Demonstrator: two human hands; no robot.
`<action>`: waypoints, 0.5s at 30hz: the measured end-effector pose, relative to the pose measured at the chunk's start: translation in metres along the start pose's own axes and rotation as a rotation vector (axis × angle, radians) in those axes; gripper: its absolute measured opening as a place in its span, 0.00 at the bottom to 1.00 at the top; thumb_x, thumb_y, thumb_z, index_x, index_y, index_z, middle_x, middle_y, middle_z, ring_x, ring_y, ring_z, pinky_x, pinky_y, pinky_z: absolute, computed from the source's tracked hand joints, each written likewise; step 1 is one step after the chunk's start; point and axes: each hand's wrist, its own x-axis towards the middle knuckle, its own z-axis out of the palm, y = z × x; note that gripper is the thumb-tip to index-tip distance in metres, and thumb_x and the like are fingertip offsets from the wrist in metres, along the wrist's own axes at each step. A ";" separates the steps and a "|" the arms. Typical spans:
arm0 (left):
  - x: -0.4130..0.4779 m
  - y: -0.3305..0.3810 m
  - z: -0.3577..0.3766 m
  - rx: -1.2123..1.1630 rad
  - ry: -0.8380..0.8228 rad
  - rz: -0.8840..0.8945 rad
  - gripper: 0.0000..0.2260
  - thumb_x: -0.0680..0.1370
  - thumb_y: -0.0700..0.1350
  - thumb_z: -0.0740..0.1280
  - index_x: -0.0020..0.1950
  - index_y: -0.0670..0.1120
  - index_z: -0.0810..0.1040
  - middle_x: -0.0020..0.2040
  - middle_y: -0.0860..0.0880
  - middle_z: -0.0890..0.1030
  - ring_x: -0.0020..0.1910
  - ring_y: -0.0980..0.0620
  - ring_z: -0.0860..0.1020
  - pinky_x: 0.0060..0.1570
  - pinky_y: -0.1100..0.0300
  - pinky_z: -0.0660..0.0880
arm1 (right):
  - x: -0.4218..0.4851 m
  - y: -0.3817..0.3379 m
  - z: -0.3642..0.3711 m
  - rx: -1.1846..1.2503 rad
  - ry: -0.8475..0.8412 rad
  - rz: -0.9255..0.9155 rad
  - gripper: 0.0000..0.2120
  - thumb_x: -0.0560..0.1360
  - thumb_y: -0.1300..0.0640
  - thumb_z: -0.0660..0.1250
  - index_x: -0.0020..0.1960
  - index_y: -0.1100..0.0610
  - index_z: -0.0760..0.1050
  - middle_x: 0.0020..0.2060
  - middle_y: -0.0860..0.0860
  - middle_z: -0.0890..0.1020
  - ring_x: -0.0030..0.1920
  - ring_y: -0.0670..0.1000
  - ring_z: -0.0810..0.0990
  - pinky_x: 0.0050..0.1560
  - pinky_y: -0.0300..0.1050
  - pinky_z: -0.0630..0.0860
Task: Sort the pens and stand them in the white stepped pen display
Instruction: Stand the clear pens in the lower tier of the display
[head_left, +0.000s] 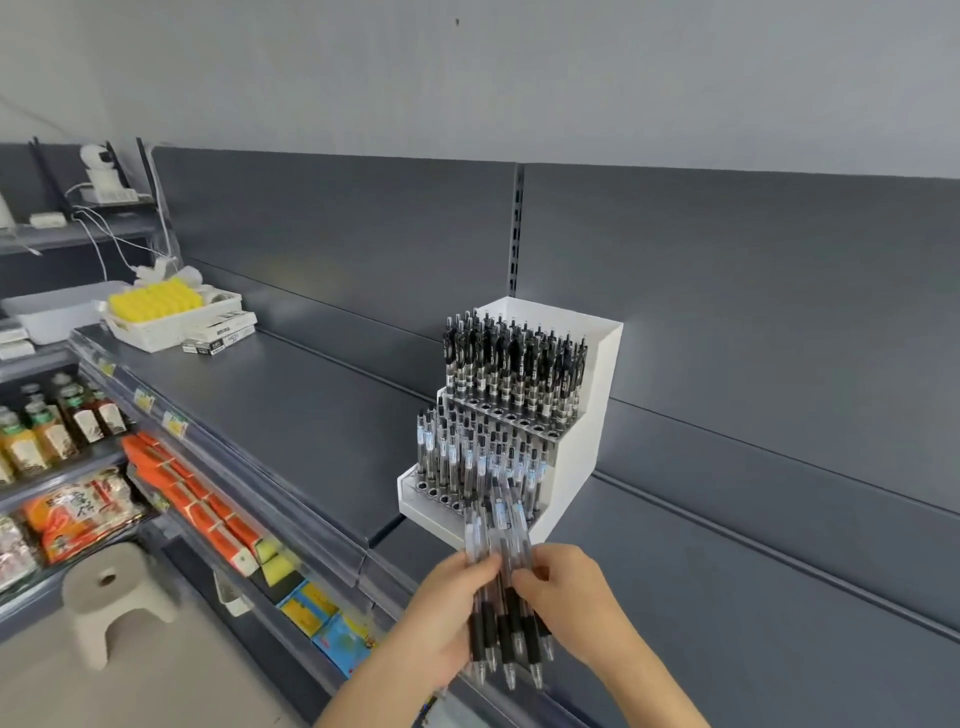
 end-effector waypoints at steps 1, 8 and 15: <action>0.005 0.005 -0.004 0.010 0.003 0.005 0.08 0.79 0.38 0.60 0.51 0.39 0.79 0.38 0.43 0.84 0.39 0.46 0.81 0.40 0.53 0.77 | 0.007 -0.002 0.002 -0.044 0.026 -0.016 0.10 0.76 0.60 0.60 0.36 0.58 0.70 0.26 0.47 0.69 0.26 0.45 0.64 0.27 0.35 0.60; 0.043 0.032 -0.031 0.165 -0.029 0.016 0.05 0.75 0.33 0.65 0.47 0.40 0.79 0.36 0.44 0.83 0.36 0.48 0.82 0.35 0.57 0.77 | 0.045 -0.018 0.027 -0.157 0.185 0.017 0.15 0.74 0.62 0.62 0.31 0.56 0.62 0.26 0.48 0.66 0.28 0.46 0.62 0.28 0.37 0.59; 0.080 0.057 -0.077 0.428 -0.157 0.030 0.03 0.74 0.35 0.68 0.47 0.39 0.78 0.41 0.41 0.84 0.43 0.41 0.82 0.56 0.41 0.75 | 0.056 -0.039 0.059 0.156 0.283 0.111 0.08 0.74 0.63 0.65 0.41 0.70 0.74 0.29 0.53 0.77 0.24 0.42 0.70 0.29 0.31 0.66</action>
